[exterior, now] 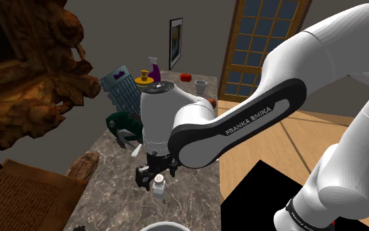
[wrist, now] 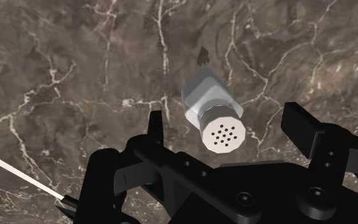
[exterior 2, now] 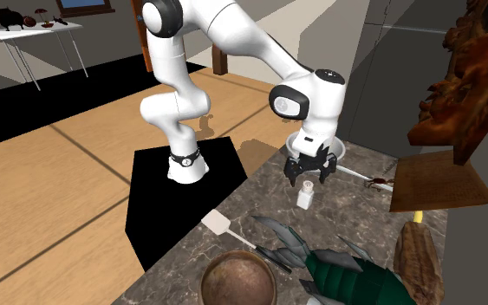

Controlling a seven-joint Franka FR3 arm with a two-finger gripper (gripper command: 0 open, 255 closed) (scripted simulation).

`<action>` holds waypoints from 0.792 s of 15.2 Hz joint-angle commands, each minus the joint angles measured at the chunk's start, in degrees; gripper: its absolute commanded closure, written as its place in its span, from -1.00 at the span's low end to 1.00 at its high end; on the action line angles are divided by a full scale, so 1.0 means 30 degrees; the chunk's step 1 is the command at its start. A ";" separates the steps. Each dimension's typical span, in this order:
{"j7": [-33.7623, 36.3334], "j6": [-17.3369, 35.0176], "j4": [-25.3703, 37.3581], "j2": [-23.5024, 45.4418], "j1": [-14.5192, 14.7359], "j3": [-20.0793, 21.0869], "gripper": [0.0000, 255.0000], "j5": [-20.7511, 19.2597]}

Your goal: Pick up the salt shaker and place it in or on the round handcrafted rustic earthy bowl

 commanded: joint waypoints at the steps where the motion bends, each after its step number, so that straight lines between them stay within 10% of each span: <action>1: 0.0000 0.0030 -0.0017 0.0007 -0.0002 -0.0002 -1.00 -0.0009; 5: 0.0000 0.0026 -0.0015 0.0007 -0.0002 -0.0002 -1.00 -0.0008; 6: 0.0000 0.0026 -0.0015 0.0007 -0.0002 -0.0002 1.00 -0.0008; 12: 0.0001 0.0025 -0.0013 0.0008 -0.0002 -0.0002 1.00 -0.0009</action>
